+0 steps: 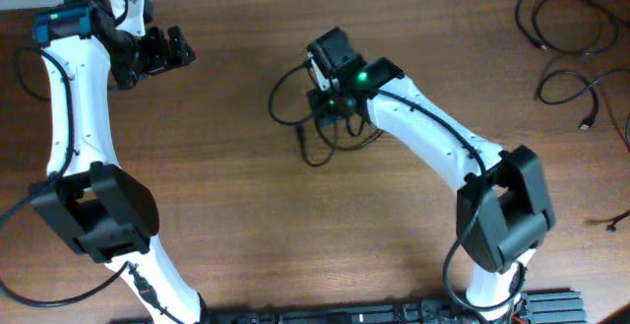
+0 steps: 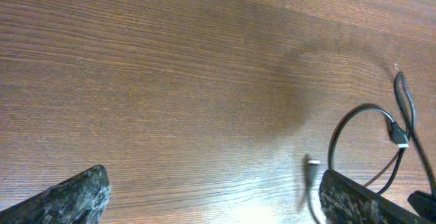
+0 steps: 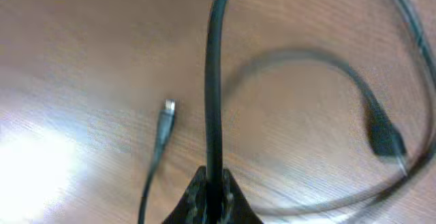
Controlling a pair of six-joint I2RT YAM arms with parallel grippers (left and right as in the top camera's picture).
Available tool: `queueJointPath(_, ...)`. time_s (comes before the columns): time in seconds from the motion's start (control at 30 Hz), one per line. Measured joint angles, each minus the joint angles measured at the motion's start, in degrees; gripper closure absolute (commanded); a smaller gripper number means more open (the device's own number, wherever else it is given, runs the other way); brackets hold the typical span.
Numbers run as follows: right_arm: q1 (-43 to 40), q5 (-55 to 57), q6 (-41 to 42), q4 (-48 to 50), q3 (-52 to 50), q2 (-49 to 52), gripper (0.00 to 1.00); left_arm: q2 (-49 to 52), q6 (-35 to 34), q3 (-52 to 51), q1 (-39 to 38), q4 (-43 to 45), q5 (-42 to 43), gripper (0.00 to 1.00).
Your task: Untangle cables
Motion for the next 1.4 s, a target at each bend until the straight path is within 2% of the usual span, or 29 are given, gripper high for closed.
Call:
queueJointPath(0.07, -0.57, -0.04, -3.54, -1.88, -2.21, 1.97, 0.49, 0.00, 0.00, 0.00, 0.00, -0.02, 0.00, 0.01)
queueJointPath(0.17, -0.66, -0.09, -5.55, -1.95, -6.45, 2.73, 0.25, 0.00, 0.00, 0.00, 0.00, -0.02, 0.00, 0.01)
queueJointPath(0.2, -0.66, -0.04, -5.92, -1.60, -7.93, 2.73, 0.23, 0.00, 0.00, 0.00, 0.00, -0.04, -0.02, 0.01)
queueJointPath(0.3, -0.66, -0.04, -11.50, 6.95, -14.67, 2.99, 0.24, 0.00, 0.00, 0.00, 0.00, -0.04, -0.02, 0.01)
queueJointPath(0.33, -0.66, 0.24, -12.63, 9.09, -16.37, 3.06, 0.43, 0.00, 0.00, -0.02, 0.00, -0.04, -0.02, 0.01)
queueJointPath(0.4, -0.66, 0.17, -13.88, 11.28, -17.40, 2.78, 0.96, 0.00, 0.00, 0.00, 0.00, -0.04, -0.02, 0.01)
queueJointPath(0.43, -0.66, 0.09, -14.47, 11.74, -17.55, 2.75, 0.96, 0.00, 0.00, 0.00, 0.00, -0.04, 0.00, 0.01)
queueJointPath(0.5, -0.66, 2.49, -14.60, 12.13, -17.55, 2.78, 0.96, 0.00, 0.00, 0.00, 0.00, -0.07, 0.00, 0.01)
queueJointPath(0.57, -1.88, 11.32, -14.01, 10.82, -16.55, 3.19, 0.96, 0.00, 0.00, 0.00, 0.00, -0.07, -0.02, 0.01)
queueJointPath(0.63, -6.43, 15.85, -15.23, 9.40, -14.19, 4.59, 0.96, 0.00, 0.00, 0.00, 0.00, -0.07, 0.00, 0.01)
queueJointPath(0.7, -15.32, 17.14, -20.37, 13.16, -9.97, 5.14, 0.96, 0.00, 0.00, 0.00, 0.00, -0.07, 0.00, 0.01)
queueJointPath(0.77, -23.96, 14.27, -27.54, 21.66, -9.05, 5.18, 0.96, 0.00, 0.00, 0.00, 0.00, -0.04, -0.02, 0.01)
queueJointPath(0.9, -33.79, 4.04, -31.65, 34.10, -8.72, 7.02, 0.96, 0.00, 0.00, 0.00, 0.00, -0.09, -0.02, 0.01)
queueJointPath(0.93, -35.85, 2.60, -32.61, 34.47, -8.70, 8.76, 0.83, 0.00, 0.00, 0.00, 0.00, -0.09, 0.00, 0.01)
queueJointPath(0.97, -37.57, 1.70, -33.31, 34.47, -8.70, 10.25, 0.53, 0.00, 0.00, 0.00, 0.00, -0.09, -0.02, 0.01)
queueJointPath(1.0, -38.45, 1.01, -33.77, 34.49, -8.70, 10.88, 0.29, 0.00, 0.00, 0.00, 0.00, -0.07, -0.02, 0.01)
queueJointPath(1.03, -38.38, 0.24, -34.25, 34.71, -8.52, 10.88, 0.18, 0.00, 0.00, 0.00, 0.00, -0.09, 0.00, 0.01)
queueJointPath(1.1, -37.33, -4.46, -31.17, 30.21, -6.67, 10.75, 0.18, 0.00, 0.00, 0.00, 0.00, -0.09, -0.02, 0.01)
queueJointPath(1.13, -36.57, -8.72, -29.66, 26.71, -5.11, 10.43, 0.02, 0.00, 0.00, 0.00, 0.00, -0.07, -0.02, 0.01)
queueJointPath(1.17, -34.34, -13.09, -27.63, 24.68, -3.17, 9.01, 0.01, 0.00, 0.00, 0.00, 0.00, -0.07, -0.02, 0.01)
queueJointPath(1.23, -32.59, -8.24, -26.84, 24.57, -2.10, 7.89, 0.05, 0.00, 0.00, 0.00, 0.00, -0.07, 0.00, 0.01)
queueJointPath(1.27, -33.18, -4.61, -26.40, 25.18, -2.03, 7.87, 0.16, 0.00, 0.00, 0.00, 0.00, -0.09, 0.00, 0.01)
queueJointPath(1.3, -35.19, -2.19, -26.16, 25.79, -2.05, 7.91, 0.33, 0.00, 0.00, 0.00, 0.00, -0.09, -0.02, 0.01)
queueJointPath(1.4, -41.68, -2.60, -25.35, 26.58, -2.03, 9.60, 0.36, 0.00, 0.00, 0.00, 0.00, -0.07, 0.00, 0.01)
